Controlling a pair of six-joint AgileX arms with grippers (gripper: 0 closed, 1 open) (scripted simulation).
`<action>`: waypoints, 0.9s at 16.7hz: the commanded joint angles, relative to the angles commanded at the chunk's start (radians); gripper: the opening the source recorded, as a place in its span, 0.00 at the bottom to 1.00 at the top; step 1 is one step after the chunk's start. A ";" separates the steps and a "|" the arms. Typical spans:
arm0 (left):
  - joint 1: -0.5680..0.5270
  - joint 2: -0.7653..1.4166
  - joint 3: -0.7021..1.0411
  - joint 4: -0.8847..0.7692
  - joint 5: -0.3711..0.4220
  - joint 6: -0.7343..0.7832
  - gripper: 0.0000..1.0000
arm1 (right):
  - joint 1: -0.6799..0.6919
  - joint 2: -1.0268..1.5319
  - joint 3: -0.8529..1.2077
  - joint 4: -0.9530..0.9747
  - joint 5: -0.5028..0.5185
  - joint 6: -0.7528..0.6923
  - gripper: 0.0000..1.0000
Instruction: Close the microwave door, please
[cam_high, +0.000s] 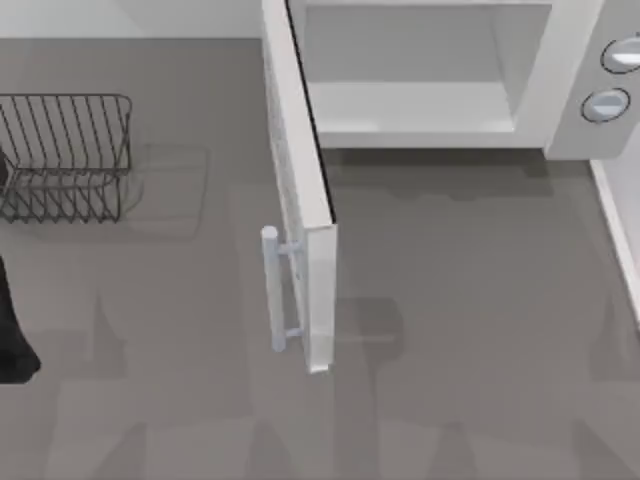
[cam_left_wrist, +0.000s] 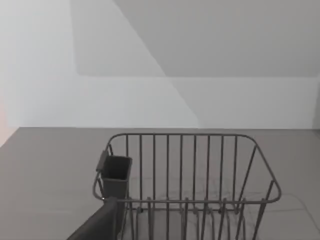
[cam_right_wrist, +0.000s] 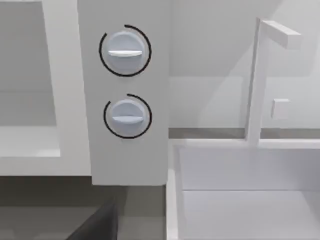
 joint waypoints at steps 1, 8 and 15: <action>0.000 0.000 0.000 0.000 0.000 0.000 1.00 | 0.000 0.000 0.000 0.000 0.000 0.000 1.00; -0.050 0.199 0.166 -0.158 0.050 0.106 1.00 | 0.000 0.000 0.000 0.000 0.000 0.000 1.00; -0.164 0.737 0.670 -0.614 0.166 0.375 1.00 | 0.000 0.000 0.000 0.000 0.000 0.000 1.00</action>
